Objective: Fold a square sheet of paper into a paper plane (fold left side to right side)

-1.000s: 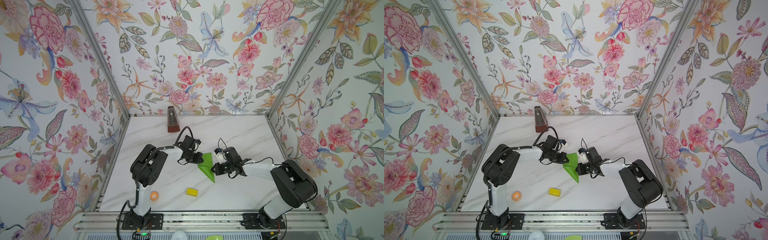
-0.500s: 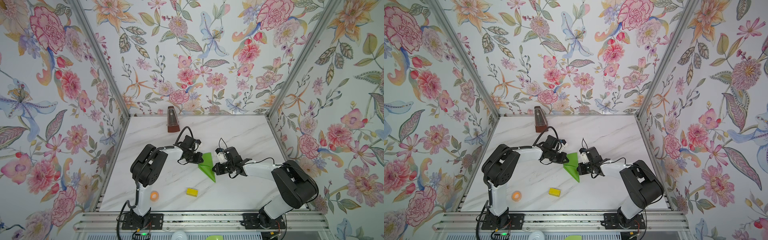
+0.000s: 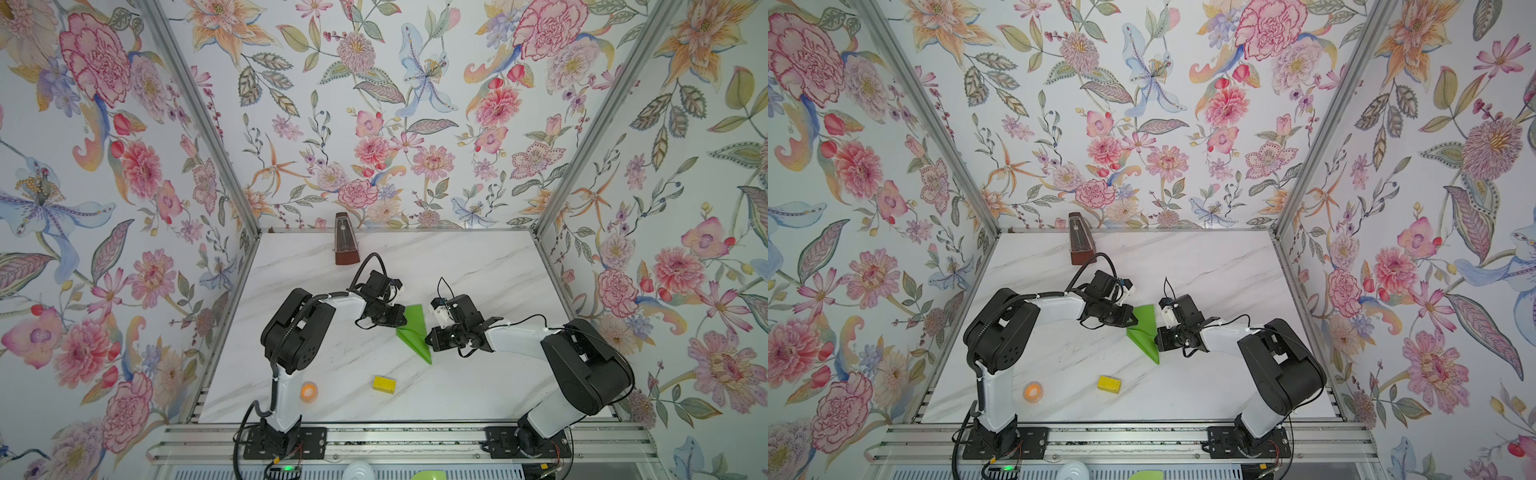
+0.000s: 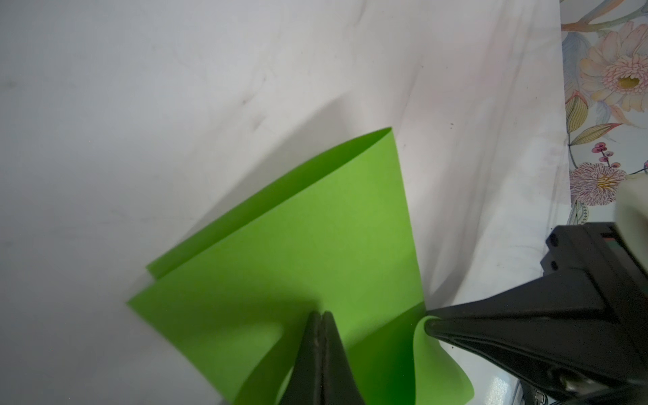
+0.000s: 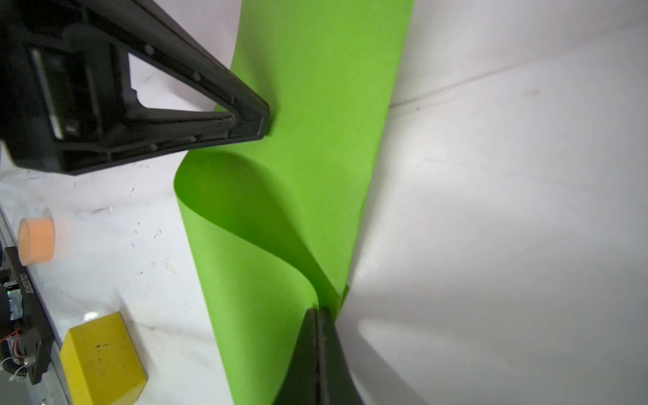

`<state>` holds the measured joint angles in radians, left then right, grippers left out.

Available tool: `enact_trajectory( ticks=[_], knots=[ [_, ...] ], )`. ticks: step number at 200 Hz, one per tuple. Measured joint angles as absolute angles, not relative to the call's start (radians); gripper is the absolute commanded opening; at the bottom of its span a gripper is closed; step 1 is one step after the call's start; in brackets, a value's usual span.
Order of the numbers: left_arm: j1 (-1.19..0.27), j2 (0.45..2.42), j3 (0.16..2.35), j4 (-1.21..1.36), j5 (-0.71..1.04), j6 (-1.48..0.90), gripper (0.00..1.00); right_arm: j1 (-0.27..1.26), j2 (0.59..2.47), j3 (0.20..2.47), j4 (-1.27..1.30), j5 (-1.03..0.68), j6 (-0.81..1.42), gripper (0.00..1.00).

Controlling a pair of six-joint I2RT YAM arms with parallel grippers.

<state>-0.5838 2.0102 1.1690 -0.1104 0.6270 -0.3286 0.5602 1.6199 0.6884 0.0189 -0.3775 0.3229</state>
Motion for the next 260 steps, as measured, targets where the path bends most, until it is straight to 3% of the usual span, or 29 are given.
enact_trajectory(
  ticks=[56,129,195,260],
  knots=[
    [-0.582,2.057,1.263,-0.173,0.614,-0.299,0.08,0.560,1.619,0.673,0.050,-0.378,0.432,0.00],
    [-0.567,2.040,1.367,-0.213,0.550,-0.266,0.24,0.564,1.626,0.666,0.082,-0.377,0.656,0.00],
    [-0.650,1.821,1.221,-0.239,0.488,-0.319,0.37,0.575,1.677,0.737,0.037,-0.377,0.689,0.00],
    [-0.735,1.800,1.073,-0.258,0.396,-0.460,0.48,0.575,1.698,0.766,0.020,-0.385,0.689,0.00]
  ],
)
